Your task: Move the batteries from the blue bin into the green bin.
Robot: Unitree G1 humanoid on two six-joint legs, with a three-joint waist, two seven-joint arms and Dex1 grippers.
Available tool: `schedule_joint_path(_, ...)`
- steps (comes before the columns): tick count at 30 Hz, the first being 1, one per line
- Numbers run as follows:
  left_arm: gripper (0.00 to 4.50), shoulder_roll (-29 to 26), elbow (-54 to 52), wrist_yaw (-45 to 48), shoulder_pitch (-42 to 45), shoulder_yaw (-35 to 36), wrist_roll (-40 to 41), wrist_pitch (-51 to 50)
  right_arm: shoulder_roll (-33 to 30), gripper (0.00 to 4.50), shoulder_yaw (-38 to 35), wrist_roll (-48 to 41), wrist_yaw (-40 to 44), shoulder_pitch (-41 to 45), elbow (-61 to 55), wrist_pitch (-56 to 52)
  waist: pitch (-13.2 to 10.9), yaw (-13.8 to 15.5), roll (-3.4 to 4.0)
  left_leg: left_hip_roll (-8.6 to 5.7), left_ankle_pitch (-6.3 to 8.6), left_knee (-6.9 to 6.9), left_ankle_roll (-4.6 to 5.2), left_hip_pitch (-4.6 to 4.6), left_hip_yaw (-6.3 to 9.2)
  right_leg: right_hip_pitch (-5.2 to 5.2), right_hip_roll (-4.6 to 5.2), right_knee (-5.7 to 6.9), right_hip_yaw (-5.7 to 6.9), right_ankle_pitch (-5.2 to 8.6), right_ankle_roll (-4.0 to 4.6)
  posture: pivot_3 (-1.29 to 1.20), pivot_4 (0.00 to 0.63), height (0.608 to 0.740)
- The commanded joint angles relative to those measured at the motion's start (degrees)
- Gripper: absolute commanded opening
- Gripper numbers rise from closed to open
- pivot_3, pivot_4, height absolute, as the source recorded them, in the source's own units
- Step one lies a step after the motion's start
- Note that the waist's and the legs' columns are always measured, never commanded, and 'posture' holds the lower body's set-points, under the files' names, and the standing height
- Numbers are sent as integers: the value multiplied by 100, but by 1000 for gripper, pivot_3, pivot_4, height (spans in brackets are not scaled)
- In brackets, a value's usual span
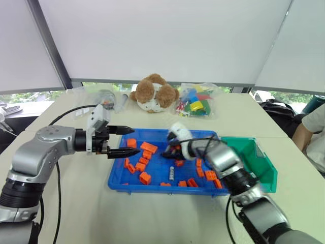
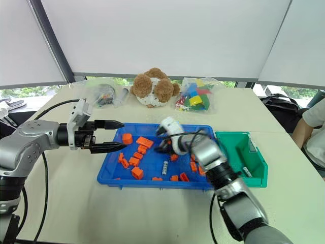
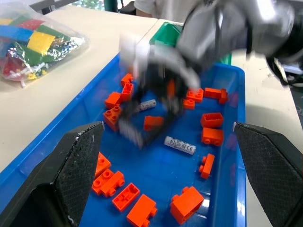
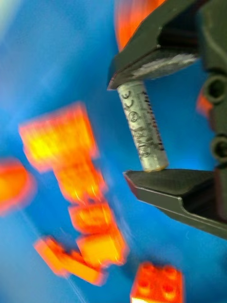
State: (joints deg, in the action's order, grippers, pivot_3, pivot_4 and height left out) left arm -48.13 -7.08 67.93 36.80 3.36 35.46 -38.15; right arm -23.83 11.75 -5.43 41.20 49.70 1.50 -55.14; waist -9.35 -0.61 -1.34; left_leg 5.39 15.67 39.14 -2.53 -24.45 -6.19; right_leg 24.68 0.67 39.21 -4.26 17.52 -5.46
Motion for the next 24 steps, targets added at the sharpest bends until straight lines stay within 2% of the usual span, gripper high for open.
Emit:
schedule_joint_path(1,4500,-17,-69,-29,110,104,-6,102,-549,2214,-988,-240,-193,-63,-1062,-628,1,-9,-1,0,4,-1,7,1,0,0,0,0,0,0,0,0,150,733)
schedule_joint_path(4,4500,45,34,-39,141,65,-53,178,-1240,2214,-1827,-237,-429,-419,-1527,-1110,1,-11,-1,0,12,-2,22,2,0,0,-2,-2,0,0,0,0,150,733)
schedule_joint_path(5,4500,96,103,-24,193,17,-74,216,-1612,2214,-2053,-243,-364,-783,-1705,-1236,1,-1,-1,0,13,-3,22,2,0,0,-2,-3,-1,0,0,0,150,733)
schedule_joint_path(8,4500,206,244,20,296,-88,-129,299,-2243,2214,-2406,-314,-297,-1579,-1993,-1354,1,15,-1,-3,15,-2,26,0,3,-7,-1,-14,-1,0,0,0,150,733)
schedule_joint_path(15,4500,321,471,166,436,-231,-248,440,-2379,2214,-2667,-546,-416,-2469,-2189,-1332,2,-90,3,-4,15,-5,28,14,8,-5,-13,-6,-20,0,0,0,150,733)
schedule_joint_path(19,4500,374,569,219,506,-268,-300,495,-2382,4232,-2738,-694,-475,-2537,-2222,-1365,2,-26,3,-5,15,-1,27,11,8,-5,-9,-7,-20,0,0,0,150,733)
schedule_joint_path(20,4500,379,584,235,514,-275,-315,509,-2405,4448,-2751,-742,-473,-2524,-2242,-1382,2,-14,3,-6,15,-1,27,11,7,-5,-9,-8,-20,0,0,0,150,733)
schedule_joint_path(24,4500,415,611,260,539,-284,-349,532,-2640,4448,-2734,-896,-404,-2405,-2298,-1397,2,-6,3,-8,15,0,27,8,8,-6,-7,-9,-20,0,0,0,150,733)
